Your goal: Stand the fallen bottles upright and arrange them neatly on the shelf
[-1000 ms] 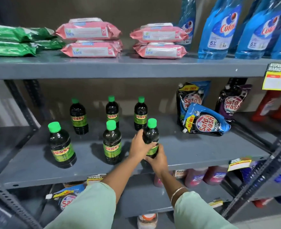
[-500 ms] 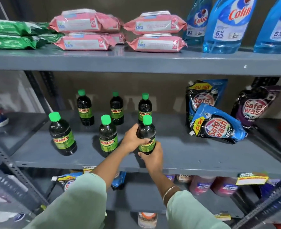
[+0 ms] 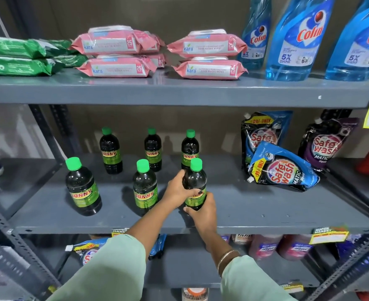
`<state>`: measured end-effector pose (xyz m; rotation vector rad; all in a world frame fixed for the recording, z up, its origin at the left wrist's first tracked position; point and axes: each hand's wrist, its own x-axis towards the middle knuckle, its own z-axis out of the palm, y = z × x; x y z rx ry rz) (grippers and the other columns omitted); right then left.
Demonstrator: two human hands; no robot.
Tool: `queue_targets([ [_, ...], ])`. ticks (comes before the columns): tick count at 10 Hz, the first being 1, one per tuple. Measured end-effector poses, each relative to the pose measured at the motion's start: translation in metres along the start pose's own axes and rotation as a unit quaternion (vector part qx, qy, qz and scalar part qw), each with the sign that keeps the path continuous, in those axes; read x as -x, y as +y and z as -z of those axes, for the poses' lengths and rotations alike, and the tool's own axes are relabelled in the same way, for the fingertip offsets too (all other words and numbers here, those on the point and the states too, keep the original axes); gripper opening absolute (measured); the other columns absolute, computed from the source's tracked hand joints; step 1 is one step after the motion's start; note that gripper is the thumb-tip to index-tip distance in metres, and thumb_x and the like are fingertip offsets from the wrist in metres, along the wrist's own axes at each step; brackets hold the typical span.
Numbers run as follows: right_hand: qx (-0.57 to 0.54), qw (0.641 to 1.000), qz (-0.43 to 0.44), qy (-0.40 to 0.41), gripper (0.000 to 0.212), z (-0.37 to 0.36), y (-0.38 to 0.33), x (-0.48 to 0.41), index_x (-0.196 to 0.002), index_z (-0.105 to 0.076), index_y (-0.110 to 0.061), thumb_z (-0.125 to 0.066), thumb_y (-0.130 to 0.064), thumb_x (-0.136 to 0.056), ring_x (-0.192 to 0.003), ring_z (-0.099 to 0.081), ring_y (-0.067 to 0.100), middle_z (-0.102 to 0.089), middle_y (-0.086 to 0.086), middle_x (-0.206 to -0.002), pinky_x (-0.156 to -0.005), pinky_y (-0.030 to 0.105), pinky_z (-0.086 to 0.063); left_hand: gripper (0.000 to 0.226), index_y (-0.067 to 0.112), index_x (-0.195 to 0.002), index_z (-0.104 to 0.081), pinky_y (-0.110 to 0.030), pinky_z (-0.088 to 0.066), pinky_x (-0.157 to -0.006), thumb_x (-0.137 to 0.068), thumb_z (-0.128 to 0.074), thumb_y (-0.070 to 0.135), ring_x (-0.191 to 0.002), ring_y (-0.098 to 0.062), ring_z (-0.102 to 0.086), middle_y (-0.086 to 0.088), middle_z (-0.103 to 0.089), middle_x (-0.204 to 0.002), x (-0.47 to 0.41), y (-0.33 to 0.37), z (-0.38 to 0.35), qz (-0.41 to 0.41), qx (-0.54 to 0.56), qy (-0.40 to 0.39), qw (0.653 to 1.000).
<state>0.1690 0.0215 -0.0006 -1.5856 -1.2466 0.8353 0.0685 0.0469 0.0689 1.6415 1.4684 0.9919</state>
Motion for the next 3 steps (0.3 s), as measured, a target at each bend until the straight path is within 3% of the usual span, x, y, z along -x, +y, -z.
queue_targets([
  [2, 0.030, 0.999, -0.001, -0.032, 0.067, 0.005, -0.003, 0.001, -0.111, -0.045, -0.019, -0.086, -0.017, -0.058, -0.105, -0.058, 0.023, -0.059, 0.003, -0.108, -0.091, 0.039, -0.050, 0.061, 0.012, -0.117, -0.045, -0.035, -0.043, -0.091, -0.066, -0.078, 0.015, -0.107, -0.023, -0.054, -0.008, -0.061, -0.116, 0.005, 0.004, 0.001, 0.003, -0.013, -0.020, 1.000],
  [3, 0.030, 0.999, 0.035, -0.015, 0.086, 0.013, -0.009, 0.008, -0.132, -0.037, -0.012, -0.085, -0.020, -0.062, -0.125, -0.046, 0.023, -0.051, 0.007, -0.129, -0.103, 0.034, -0.039, 0.068, 0.014, -0.130, -0.035, -0.036, -0.039, -0.097, -0.075, -0.072, 0.025, -0.117, -0.024, -0.048, -0.009, -0.053, -0.128, 0.012, 0.011, 0.002, -0.005, 0.010, 0.016, 1.000],
])
